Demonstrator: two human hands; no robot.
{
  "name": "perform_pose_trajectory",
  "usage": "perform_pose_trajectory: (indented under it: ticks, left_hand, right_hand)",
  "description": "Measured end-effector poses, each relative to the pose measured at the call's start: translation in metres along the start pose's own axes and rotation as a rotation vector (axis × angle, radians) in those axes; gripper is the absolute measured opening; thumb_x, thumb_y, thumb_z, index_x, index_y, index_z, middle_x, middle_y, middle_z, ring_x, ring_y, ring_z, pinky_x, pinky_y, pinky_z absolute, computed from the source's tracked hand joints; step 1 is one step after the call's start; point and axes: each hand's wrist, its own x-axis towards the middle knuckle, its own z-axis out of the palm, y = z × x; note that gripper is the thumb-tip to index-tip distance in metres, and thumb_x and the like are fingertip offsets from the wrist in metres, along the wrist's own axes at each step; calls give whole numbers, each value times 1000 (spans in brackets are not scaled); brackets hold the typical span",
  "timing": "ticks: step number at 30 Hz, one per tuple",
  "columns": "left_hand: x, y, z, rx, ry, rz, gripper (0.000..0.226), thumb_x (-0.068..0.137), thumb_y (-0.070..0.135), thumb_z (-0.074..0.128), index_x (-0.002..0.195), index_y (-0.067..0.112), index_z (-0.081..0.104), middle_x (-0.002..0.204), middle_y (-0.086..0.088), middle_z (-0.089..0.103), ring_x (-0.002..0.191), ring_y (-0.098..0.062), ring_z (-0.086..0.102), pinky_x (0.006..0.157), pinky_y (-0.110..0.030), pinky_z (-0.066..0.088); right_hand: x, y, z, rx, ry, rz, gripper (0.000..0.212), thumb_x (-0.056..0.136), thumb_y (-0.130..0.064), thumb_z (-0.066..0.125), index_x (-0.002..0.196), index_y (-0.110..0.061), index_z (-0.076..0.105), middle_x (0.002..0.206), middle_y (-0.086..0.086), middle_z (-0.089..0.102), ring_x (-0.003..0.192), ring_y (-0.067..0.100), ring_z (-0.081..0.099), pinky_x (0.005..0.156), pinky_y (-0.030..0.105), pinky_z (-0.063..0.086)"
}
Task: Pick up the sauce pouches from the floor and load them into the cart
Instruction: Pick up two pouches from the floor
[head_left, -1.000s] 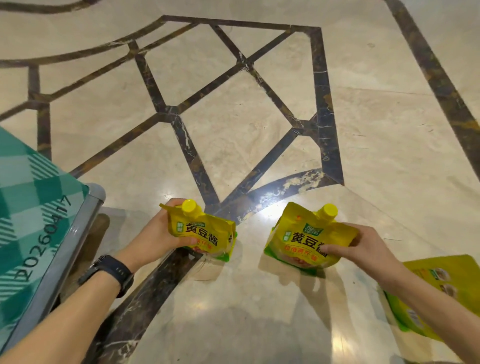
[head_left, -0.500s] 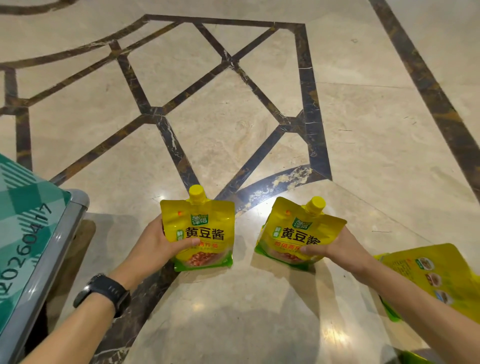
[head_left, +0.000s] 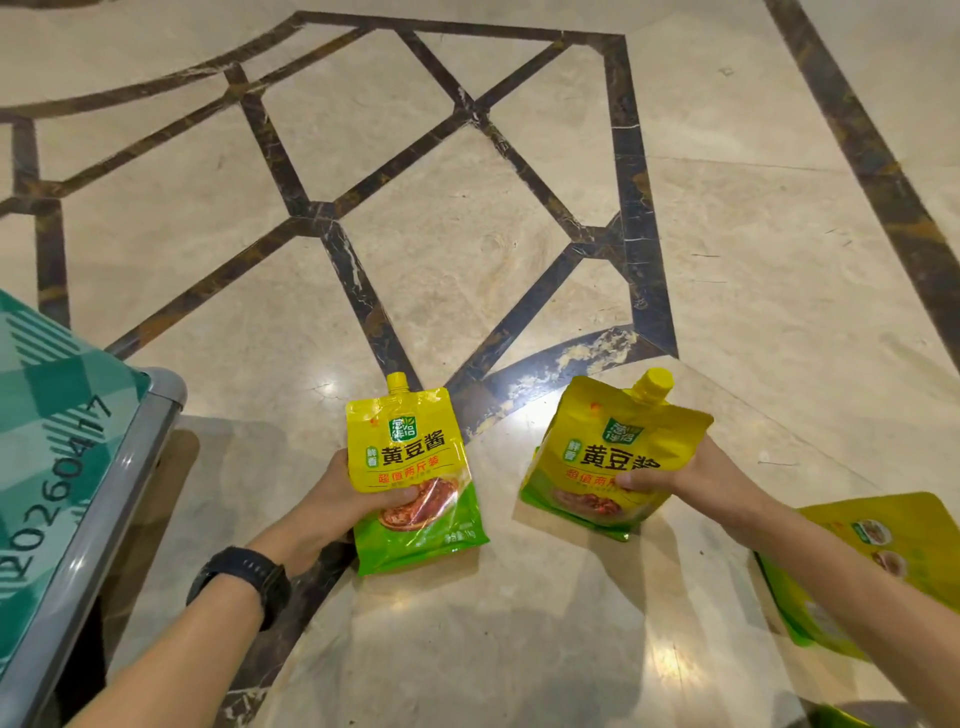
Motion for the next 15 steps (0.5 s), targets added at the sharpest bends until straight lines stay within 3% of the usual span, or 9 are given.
perform_pose_trajectory:
  ticks: [2, 6, 9, 11, 15]
  left_hand:
    - [0, -7, -5, 6, 8, 5, 101, 34, 50, 99, 121, 13, 64, 110, -4, 77, 101, -20, 73, 78, -26, 59]
    - [-2, -16, -7, 22, 68, -24, 110, 41, 42, 99, 135, 16, 49, 121, -2, 72, 106, -17, 71, 90, -37, 58]
    - [-1, -18, -7, 41, 66, -32, 112, 42, 45, 98, 138, 19, 46, 124, -1, 70, 108, -15, 70, 94, -39, 56]
    - [-2, -17, -4, 48, 72, -27, 115, 41, 47, 96, 139, 19, 43, 125, -1, 68, 109, -14, 68, 91, -33, 56]
    - [-1, -20, -2, 67, 86, -41, 114, 49, 43, 98, 142, 20, 36, 126, 1, 63, 111, -12, 65, 89, -28, 54]
  right_hand:
    - [5, -11, -5, -8, -77, 6, 50, 69, -13, 82, 114, -29, 65, 105, -12, 75, 98, 8, 71, 79, 25, 53]
    - [22, -24, -7, -88, -273, 110, 39, 77, -26, 73, 116, -23, 66, 107, -3, 76, 98, 19, 72, 83, 35, 56]
    - [32, -5, 15, -74, -220, 200, 34, 84, -36, 69, 115, -24, 66, 102, 1, 77, 93, 23, 73, 84, 39, 57]
    - [31, 15, 30, 45, -167, 260, 46, 77, -41, 75, 118, -24, 64, 104, 3, 76, 94, 25, 73, 84, 40, 57]
    - [26, 38, 35, 283, -178, 351, 75, 57, -31, 91, 123, -10, 63, 113, 13, 73, 104, 33, 70, 98, 51, 51]
